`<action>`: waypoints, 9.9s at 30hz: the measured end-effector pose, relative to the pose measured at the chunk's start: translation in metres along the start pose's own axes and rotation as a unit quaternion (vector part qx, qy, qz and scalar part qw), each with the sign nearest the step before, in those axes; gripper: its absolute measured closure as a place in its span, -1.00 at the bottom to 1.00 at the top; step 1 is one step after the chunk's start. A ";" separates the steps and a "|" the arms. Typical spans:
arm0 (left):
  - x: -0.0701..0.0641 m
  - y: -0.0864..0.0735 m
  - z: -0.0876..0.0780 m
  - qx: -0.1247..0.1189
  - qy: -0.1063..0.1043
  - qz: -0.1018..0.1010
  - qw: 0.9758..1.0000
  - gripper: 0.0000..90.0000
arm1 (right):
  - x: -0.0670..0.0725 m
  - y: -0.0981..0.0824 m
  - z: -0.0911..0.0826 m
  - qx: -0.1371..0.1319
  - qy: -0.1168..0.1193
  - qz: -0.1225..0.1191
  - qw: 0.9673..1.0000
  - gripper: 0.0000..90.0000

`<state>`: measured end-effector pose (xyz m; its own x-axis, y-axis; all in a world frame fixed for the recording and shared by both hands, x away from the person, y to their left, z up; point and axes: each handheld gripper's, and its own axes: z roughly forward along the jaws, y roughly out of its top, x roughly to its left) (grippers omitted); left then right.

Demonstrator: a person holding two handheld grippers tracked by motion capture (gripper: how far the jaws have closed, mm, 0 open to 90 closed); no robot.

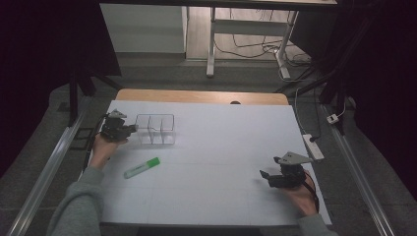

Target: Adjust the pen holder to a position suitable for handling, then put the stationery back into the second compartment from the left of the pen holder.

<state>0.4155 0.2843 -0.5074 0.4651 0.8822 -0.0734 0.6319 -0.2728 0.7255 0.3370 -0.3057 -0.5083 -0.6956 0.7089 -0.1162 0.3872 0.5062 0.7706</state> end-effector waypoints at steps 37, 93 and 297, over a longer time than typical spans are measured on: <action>-0.035 0.020 0.016 0.016 -0.031 0.049 0.998 0.98 | 0.000 0.000 0.000 0.000 -0.002 0.000 1.000 -0.51; -0.098 0.054 0.059 0.023 -0.074 0.107 0.991 0.98 | 0.000 -0.001 0.001 0.006 -0.002 0.000 1.000 -0.51; -0.084 0.036 -0.081 -0.055 -0.070 0.110 0.990 0.49 | 0.003 -0.005 -0.001 0.010 0.005 -0.010 1.000 -0.51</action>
<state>0.3489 0.2319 -0.4198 0.6702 0.7422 0.0058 0.4380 -0.4018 0.8042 0.3324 -0.3068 -0.5124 -0.7093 0.6939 -0.1245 0.3855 0.5297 0.7555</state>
